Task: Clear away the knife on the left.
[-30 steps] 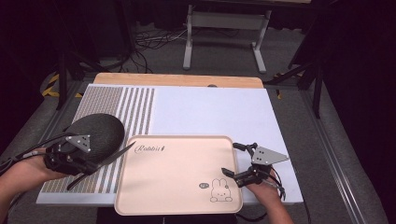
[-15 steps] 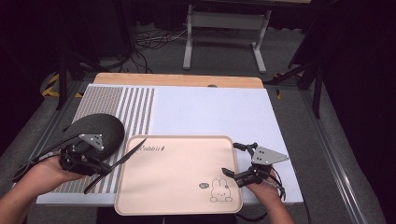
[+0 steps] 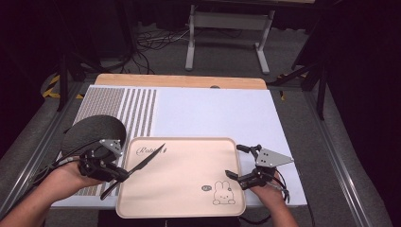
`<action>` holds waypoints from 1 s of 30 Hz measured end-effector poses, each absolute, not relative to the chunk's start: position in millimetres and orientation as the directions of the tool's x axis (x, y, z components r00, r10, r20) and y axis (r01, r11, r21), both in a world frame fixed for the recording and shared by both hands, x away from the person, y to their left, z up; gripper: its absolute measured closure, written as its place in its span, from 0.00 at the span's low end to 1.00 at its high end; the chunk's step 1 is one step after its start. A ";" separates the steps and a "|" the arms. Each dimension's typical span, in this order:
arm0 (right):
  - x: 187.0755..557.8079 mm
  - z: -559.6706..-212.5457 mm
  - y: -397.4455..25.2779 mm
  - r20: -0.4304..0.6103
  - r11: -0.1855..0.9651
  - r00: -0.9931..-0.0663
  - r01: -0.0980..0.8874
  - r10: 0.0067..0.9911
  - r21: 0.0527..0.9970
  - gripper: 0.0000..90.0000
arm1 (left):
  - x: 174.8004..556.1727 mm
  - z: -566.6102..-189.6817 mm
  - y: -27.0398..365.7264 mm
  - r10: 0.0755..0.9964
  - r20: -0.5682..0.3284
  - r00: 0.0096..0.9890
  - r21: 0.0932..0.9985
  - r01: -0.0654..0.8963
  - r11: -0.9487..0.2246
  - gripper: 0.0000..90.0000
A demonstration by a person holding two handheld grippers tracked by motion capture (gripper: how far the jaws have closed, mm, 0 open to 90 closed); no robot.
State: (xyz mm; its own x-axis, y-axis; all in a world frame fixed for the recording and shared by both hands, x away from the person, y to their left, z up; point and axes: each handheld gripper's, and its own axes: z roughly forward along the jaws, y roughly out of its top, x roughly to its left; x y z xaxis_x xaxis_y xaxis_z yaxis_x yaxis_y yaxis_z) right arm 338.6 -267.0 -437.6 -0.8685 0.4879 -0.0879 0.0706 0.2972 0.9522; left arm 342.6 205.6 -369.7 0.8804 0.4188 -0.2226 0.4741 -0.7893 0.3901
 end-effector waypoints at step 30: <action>339.1 -437.6 -267.9 -0.085 0.295 -0.869 0.072 0.488 0.953 0.05 | 351.7 -408.1 159.2 0.420 -0.306 0.854 0.370 0.514 -0.774 0.89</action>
